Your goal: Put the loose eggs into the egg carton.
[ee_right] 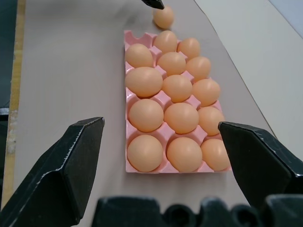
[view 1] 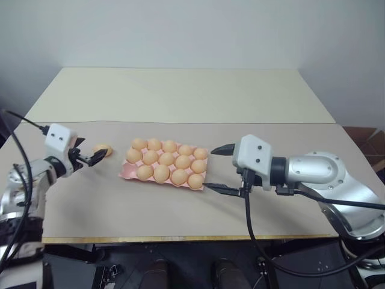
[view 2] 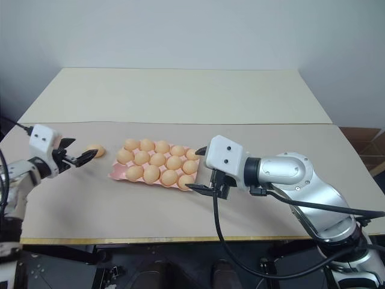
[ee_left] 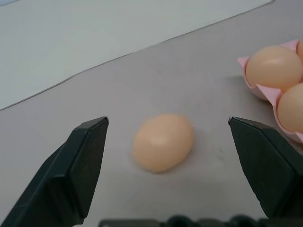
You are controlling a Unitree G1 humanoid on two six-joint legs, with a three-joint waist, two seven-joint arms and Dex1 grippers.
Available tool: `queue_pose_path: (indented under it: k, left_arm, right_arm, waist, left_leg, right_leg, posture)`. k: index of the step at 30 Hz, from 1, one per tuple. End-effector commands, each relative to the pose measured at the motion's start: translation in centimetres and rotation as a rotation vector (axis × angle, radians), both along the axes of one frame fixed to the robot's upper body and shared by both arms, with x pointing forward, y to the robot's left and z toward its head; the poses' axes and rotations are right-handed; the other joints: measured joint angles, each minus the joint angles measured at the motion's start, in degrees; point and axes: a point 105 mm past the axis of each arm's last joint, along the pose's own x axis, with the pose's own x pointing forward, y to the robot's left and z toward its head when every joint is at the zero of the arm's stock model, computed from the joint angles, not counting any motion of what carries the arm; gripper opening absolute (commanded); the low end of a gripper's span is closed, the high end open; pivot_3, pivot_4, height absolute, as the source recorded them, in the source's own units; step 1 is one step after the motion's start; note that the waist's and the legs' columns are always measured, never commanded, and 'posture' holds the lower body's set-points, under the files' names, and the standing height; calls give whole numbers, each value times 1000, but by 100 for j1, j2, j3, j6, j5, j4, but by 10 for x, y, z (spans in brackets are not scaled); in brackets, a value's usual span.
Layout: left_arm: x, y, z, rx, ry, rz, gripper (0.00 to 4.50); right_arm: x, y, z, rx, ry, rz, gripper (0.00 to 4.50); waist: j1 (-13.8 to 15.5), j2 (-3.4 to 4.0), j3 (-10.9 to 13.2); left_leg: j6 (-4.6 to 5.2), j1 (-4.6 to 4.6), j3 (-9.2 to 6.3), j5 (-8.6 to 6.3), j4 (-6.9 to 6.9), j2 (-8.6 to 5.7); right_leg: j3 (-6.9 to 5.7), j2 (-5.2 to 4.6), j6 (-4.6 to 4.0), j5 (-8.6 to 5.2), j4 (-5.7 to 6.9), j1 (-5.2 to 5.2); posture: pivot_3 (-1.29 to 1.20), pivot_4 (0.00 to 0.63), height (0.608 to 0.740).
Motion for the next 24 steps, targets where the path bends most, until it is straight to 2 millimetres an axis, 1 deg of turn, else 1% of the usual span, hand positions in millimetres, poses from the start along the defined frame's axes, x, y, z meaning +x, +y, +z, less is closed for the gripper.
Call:
queue_pose_path:
  k: [1,4,7,14,15,17,20,21,22,24]
  left_arm:
    - [13,-3,5,24,-24,1,4377]
    - [23,-2,-2,35,-1,39,4377]
    - [29,-2,-10,22,20,48,4377]
    - [32,-3,-27,-14,59,47,4377]
    - [33,-3,-28,-23,61,57,4015]
    - [34,-3,-30,-20,64,55,3549]
    - [35,-2,-33,3,64,73,2580]
    - [35,-2,-34,10,60,73,2319]
    - [36,-2,-33,16,55,74,2182]
    - [35,-2,-33,47,45,69,2126]
  right_arm:
    - [-4,-3,12,13,-46,-14,4500]
    - [-4,-4,12,10,-46,-24,4500]
    - [-4,-5,11,8,-45,-31,4500]
    - [-3,-6,12,19,-49,-61,4500]
    - [-2,-5,12,22,-49,-65,4500]
    - [-2,-4,12,26,-47,-70,4500]
    - [-2,-4,11,24,-47,-72,4500]
    - [-2,-4,10,23,-47,-74,4500]
    - [-2,-4,10,22,-47,-76,4500]
    - [-1,-5,9,14,-52,-79,4500]
  waist:
    - [1,-1,0]
    - [-5,-1,-1]
    - [-11,-1,-1]
    - [-3,-2,-1]
    - [-3,-2,-1]
    - [-2,-2,-1]
    - [-1,-2,-1]
    - [-1,-2,-1]
    - [-1,-2,-1]
    - [-2,-2,-1]
  left_leg:
    - [0,0,0,0,2,-1]
    - [0,-3,0,0,4,-1]
    - [0,-5,-1,0,4,0]
    - [0,-8,-2,0,6,-1]
    - [0,-9,-3,0,7,0]
    - [0,-11,-4,0,10,-1]
    - [0,-12,-4,0,11,-2]
    - [0,-12,-4,0,11,-3]
    - [0,-12,-4,0,11,-2]
    - [0,-12,-5,0,11,-2]
  right_leg:
    - [0,0,0,0,0,1]
    - [0,0,0,0,-1,0]
    - [-2,3,1,0,0,-2]
    - [-4,0,1,0,0,-3]
    - [-6,1,1,0,1,-3]
    - [-7,0,1,0,1,-2]
    - [-7,-1,1,1,0,-1]
    - [-7,-2,1,1,0,-1]
    - [-7,-1,1,1,0,-2]
    - [-8,-1,1,1,1,-2]
  posture:
    - [0,150,740]
    - [0,150,740]
    - [0,150,740]
    - [0,150,740]
    - [0,150,740]
    - [0,150,740]
    - [0,150,740]
    - [0,150,740]
    - [0,150,740]
    - [0,150,740]
